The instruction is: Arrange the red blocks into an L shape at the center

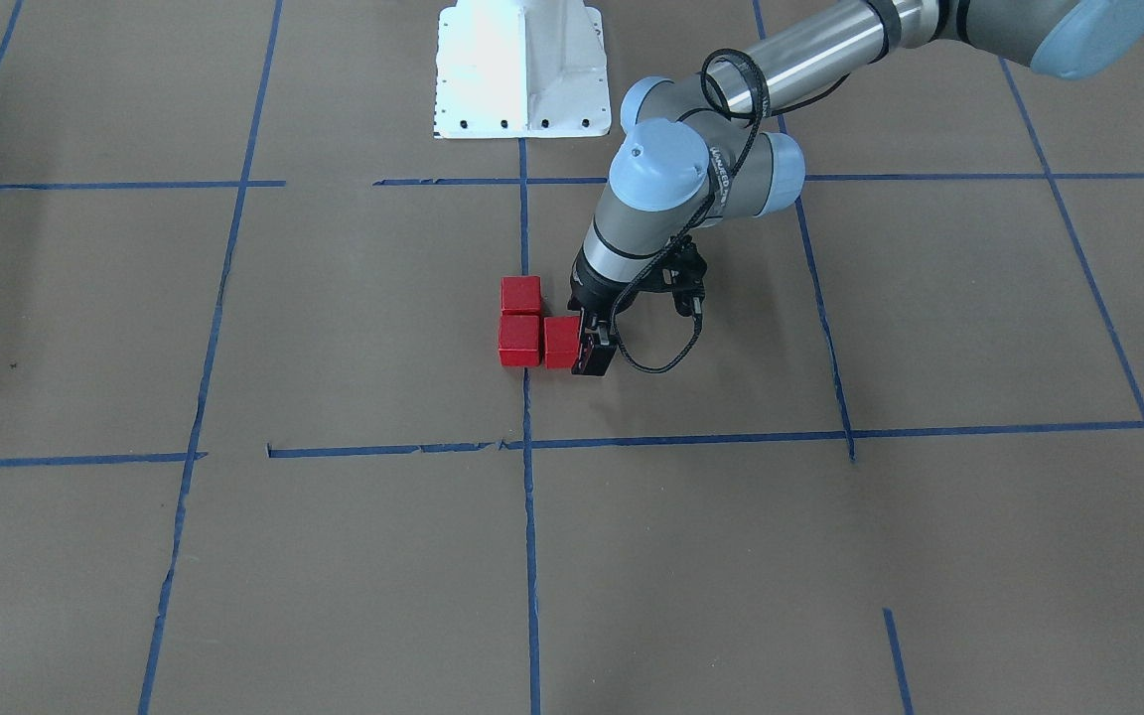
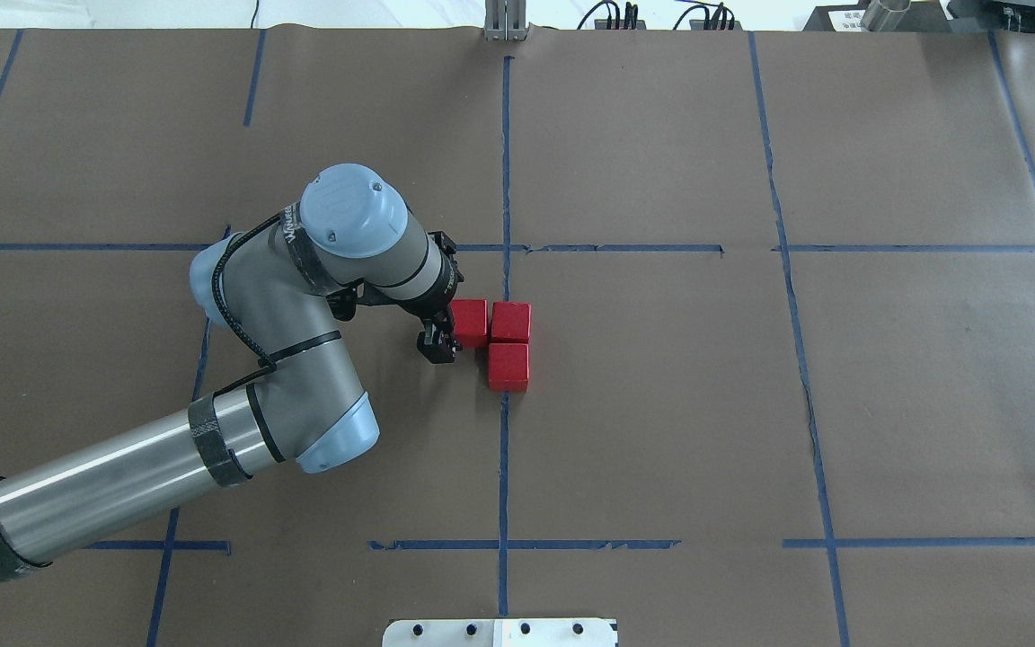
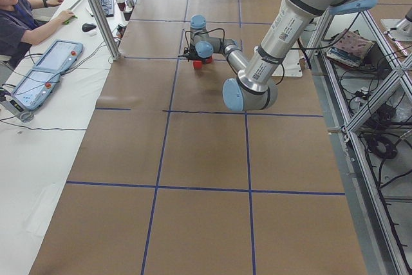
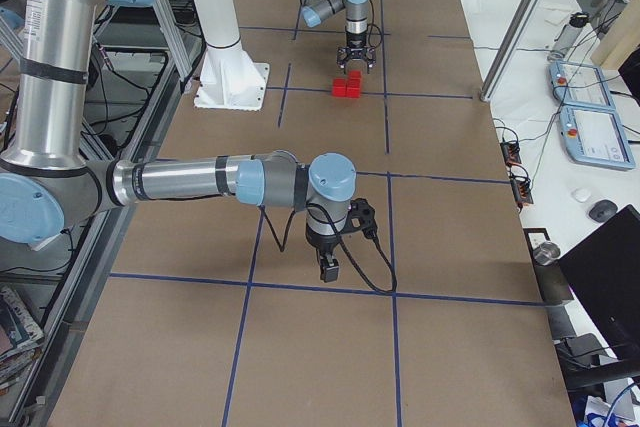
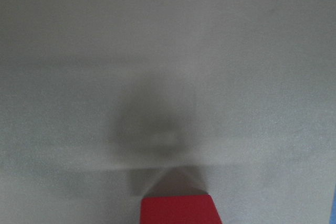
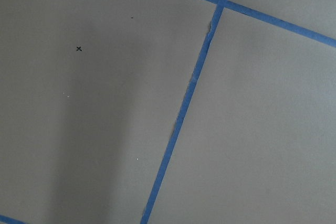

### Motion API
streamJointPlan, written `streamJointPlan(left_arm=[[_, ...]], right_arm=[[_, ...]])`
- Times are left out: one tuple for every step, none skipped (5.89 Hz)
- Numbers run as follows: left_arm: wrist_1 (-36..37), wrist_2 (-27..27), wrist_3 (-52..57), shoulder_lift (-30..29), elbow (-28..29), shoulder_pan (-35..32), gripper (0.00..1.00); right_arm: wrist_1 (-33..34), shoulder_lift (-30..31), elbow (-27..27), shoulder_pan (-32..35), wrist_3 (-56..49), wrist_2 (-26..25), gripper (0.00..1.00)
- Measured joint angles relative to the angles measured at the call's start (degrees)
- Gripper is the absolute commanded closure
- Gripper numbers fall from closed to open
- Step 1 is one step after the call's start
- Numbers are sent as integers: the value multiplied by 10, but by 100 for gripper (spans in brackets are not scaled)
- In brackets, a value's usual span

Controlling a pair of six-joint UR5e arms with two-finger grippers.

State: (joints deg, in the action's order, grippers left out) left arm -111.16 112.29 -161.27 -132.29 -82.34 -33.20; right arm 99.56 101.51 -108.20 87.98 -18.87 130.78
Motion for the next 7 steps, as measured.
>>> streamJointPlan(left_arm=[[3, 34, 10, 1, -13, -18, 0], [5, 94, 42, 12, -34, -50, 0], [6, 138, 107, 40, -66, -80, 0], [7, 161, 198, 76, -94, -106, 0], [7, 170, 301, 106, -112, -127, 0], [6, 173, 430, 147, -126, -144, 0], [5, 174, 599, 209, -142, -156, 0]], right_arm=[[0, 0, 0, 0, 1, 0, 0], [0, 0, -1, 0, 2, 1, 0], [0, 0, -1, 0, 3, 1, 0], [0, -1, -1, 0, 4, 2, 0], [0, -1, -1, -1, 5, 3, 0], [0, -2, -1, -1, 6, 3, 0], [0, -2, 0, -1, 6, 3, 0]])
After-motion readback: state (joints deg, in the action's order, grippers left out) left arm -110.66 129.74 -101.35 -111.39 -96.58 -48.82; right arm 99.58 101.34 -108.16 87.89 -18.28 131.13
